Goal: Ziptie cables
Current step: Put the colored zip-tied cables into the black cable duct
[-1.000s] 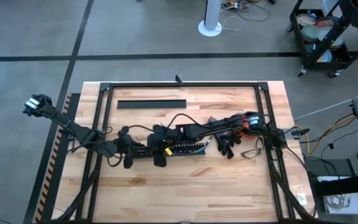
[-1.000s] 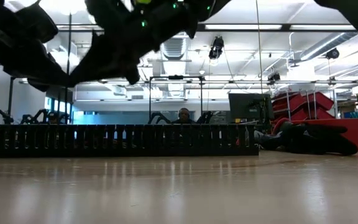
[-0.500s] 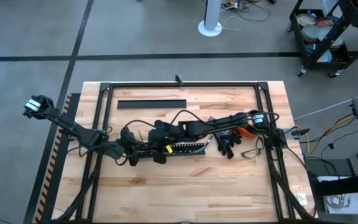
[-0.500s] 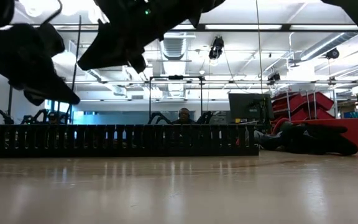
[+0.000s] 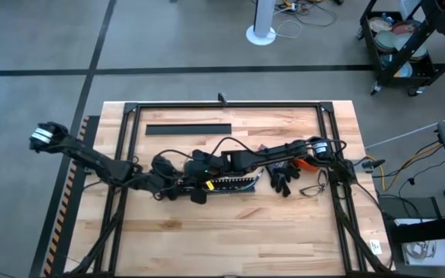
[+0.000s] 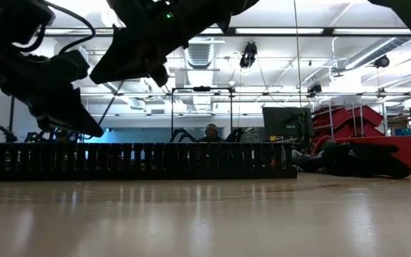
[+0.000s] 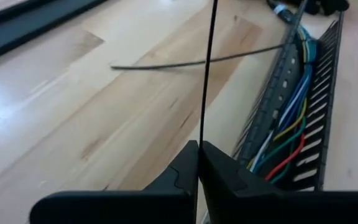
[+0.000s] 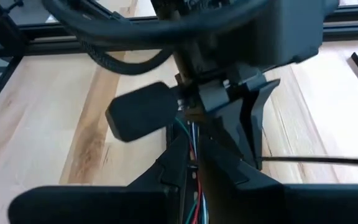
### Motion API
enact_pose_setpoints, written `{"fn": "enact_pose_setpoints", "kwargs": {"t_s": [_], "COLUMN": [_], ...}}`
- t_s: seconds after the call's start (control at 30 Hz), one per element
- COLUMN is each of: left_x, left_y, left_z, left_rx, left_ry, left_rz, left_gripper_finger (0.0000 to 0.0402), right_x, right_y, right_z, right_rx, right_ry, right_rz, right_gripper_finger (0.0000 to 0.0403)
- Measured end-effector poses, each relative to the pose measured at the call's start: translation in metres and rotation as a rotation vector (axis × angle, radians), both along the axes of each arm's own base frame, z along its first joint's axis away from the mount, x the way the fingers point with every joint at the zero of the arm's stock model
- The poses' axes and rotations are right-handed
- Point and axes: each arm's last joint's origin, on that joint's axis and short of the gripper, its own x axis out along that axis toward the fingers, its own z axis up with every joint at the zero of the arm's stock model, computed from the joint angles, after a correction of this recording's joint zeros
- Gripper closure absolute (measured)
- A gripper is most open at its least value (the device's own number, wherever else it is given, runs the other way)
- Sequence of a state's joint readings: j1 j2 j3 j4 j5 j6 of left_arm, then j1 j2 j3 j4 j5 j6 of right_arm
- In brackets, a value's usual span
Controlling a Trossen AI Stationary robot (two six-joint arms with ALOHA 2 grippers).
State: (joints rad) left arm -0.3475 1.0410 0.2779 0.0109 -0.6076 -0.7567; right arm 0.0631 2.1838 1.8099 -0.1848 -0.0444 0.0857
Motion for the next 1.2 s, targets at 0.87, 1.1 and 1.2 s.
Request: {"fn": "enact_pose_setpoints", "kwargs": {"t_s": [0.87, 1.1, 1.2], "left_x": [0.008, 0.008, 0.007], "left_y": [0.012, 0.012, 0.012], "left_z": [-0.01, -0.01, -0.01], "left_rx": [-0.083, -0.091, -0.097], "left_ry": [0.083, 0.081, 0.081], "left_rz": [-0.026, -0.034, -0.041], "left_gripper_finger": [0.0402, 0.0402, 0.0402], "right_x": [-0.001, 0.009, 0.012], "right_y": [0.03, 0.032, 0.032], "right_z": [-0.01, -0.06, -0.067], "right_rx": [-0.017, -0.043, -0.039], "right_ry": [0.011, 0.063, 0.039], "right_rz": [0.175, 0.004, -0.021], "right_gripper_finger": [0.038, 0.04, 0.0401]}}
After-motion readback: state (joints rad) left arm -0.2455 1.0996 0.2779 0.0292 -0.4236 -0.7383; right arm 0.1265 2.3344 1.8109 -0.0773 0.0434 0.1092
